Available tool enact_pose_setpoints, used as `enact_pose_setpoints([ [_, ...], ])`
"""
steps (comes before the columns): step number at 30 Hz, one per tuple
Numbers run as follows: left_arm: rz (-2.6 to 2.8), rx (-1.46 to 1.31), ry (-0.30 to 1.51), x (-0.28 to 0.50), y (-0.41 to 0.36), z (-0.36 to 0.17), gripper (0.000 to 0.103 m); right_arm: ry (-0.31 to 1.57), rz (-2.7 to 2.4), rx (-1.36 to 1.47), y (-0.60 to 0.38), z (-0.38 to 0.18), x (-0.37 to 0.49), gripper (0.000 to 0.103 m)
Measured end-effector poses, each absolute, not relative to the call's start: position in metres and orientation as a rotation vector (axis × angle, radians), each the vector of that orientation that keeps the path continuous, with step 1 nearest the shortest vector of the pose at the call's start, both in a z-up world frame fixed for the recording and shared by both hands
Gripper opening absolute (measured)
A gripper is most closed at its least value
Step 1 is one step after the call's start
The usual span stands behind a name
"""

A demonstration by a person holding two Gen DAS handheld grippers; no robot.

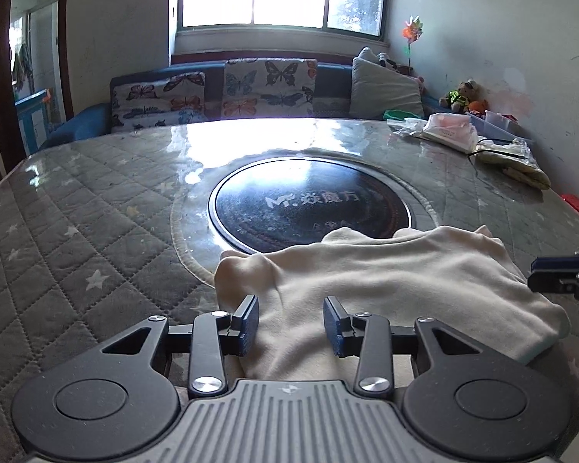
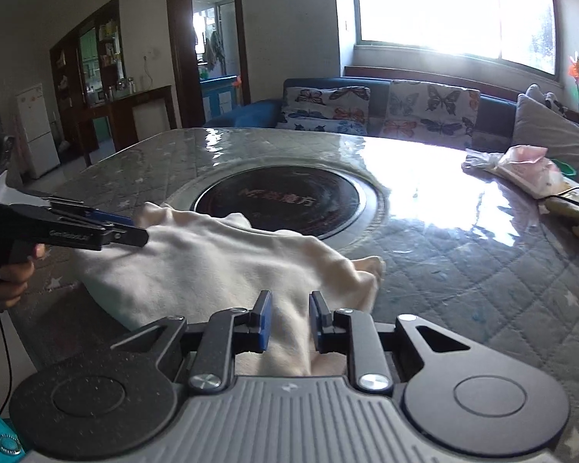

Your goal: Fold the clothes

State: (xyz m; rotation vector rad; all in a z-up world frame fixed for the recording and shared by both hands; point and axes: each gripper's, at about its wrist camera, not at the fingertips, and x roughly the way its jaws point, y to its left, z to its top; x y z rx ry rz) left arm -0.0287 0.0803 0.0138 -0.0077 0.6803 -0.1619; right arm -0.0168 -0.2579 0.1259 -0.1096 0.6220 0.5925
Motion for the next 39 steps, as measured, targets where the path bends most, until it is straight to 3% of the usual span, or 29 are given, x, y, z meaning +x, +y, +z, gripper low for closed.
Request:
enact_pose_setpoints([
  [21,-0.12,-0.022,0.694,0.009,0.091,0.01,0.04,0.681,0.522,-0.034,-0.248,0.102,0.048,0.023],
  [27,-0.107,-0.048,0.678,-0.002,0.095,0.019,0.046,0.646,0.533,-0.034,-0.248,0.117,0.032,0.037],
  [30,-0.099,-0.064,0.671,-0.014,0.099,0.023,0.046,0.635,0.569,-0.045,-0.241,0.12,0.022,0.052],
  [39,-0.077,-0.056,0.651,-0.061,0.106,0.024,0.048,0.552,0.688,-0.183,-0.205,0.123,-0.013,0.064],
])
